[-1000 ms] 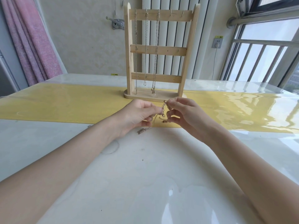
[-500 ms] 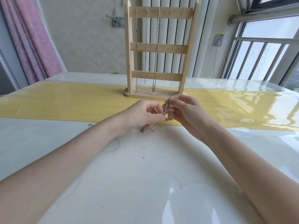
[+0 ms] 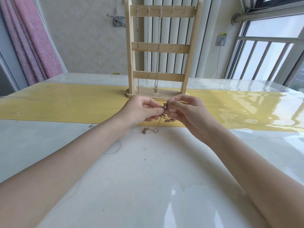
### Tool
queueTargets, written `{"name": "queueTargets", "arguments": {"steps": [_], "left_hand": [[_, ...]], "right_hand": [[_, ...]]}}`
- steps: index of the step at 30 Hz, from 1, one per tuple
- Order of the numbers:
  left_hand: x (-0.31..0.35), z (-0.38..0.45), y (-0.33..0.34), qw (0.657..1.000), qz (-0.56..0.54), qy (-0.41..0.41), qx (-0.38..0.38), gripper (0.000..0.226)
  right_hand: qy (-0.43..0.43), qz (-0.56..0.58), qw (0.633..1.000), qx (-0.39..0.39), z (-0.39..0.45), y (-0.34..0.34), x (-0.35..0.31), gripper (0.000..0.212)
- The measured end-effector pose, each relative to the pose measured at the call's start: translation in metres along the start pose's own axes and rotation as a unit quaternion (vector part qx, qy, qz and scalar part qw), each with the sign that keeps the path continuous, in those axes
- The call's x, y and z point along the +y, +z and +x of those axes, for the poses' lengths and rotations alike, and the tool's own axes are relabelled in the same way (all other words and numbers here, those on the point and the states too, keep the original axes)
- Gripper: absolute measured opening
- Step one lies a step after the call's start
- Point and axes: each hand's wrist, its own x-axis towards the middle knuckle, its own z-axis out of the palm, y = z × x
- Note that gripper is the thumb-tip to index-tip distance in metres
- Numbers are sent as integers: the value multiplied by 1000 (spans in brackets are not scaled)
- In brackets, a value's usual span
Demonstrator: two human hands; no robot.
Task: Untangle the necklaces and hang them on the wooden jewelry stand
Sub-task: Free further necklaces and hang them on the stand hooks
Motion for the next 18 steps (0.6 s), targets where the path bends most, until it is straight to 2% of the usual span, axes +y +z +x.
{"name": "queueTargets", "arguments": {"steps": [3, 6, 12, 18], "left_hand": [[0, 0, 1, 1000, 6, -18, 1, 7], [-2, -1, 1, 999, 46, -25, -14, 9], [-6, 0, -3, 998, 55, -29, -1, 11], [-2, 0, -3, 998, 60, -33, -5, 16]], "right_hand": [[-8, -23, 999, 26, 0, 1, 2, 14], [37, -40, 998, 37, -1, 2, 8, 15], [70, 17, 997, -10, 1, 0, 9, 10], [89, -9, 996, -29, 2, 1, 7, 28]]}}
